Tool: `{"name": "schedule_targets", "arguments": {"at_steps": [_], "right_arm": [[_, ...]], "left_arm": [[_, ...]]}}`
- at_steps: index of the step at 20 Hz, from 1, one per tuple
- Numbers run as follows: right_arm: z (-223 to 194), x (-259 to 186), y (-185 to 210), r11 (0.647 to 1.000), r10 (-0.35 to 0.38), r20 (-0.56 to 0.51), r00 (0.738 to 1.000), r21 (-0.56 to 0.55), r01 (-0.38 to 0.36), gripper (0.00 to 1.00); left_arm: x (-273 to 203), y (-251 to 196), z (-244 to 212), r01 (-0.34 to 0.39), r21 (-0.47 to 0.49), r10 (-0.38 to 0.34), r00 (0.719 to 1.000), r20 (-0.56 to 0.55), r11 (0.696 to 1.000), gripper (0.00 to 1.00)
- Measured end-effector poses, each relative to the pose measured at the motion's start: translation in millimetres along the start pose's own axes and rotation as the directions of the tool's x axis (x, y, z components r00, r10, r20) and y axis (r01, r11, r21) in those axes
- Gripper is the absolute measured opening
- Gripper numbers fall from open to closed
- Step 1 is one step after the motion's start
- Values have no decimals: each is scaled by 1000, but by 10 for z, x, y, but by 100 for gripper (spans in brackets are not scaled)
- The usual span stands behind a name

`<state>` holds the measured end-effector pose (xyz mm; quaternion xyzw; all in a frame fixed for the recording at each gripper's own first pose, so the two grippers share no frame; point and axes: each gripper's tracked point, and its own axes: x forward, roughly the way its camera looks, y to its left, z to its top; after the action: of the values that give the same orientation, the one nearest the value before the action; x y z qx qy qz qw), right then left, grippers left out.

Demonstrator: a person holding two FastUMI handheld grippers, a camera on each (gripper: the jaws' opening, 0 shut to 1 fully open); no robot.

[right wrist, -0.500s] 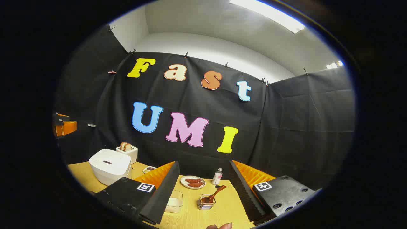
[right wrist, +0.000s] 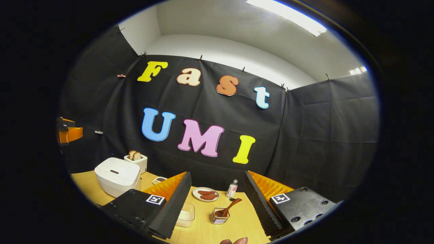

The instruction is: Close the left gripper, press the button to open the rice cooker; take a wooden spoon from the chopstick holder with the right hand, scoop a spoonful of rice and pour it into the rice cooker, then put the wooden spoon back into the chopstick holder.

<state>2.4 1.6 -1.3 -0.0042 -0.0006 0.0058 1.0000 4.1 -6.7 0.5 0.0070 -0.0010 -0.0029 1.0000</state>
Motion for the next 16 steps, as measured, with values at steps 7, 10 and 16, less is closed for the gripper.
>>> {"name": "schedule_targets", "arguments": {"at_steps": [7, 10, 16], "right_arm": [[-18, 52, -18, 1000, 1, 1, 1000, -8, -1, 97], [-50, 77, -25, 1000, -2, -2, 1000, -14, 2, 97], [-97, 146, -96, 999, -15, -10, 1000, -31, 15, 97]], "left_arm": [[55, -49, 5, 6, 5, -6, 1000, 1, 1000, 94], [101, -85, 18, 24, 3, -24, 1000, 3, 1000, 94], [231, -68, -12, 31, 16, -30, 999, -35, 999, 8]]}}
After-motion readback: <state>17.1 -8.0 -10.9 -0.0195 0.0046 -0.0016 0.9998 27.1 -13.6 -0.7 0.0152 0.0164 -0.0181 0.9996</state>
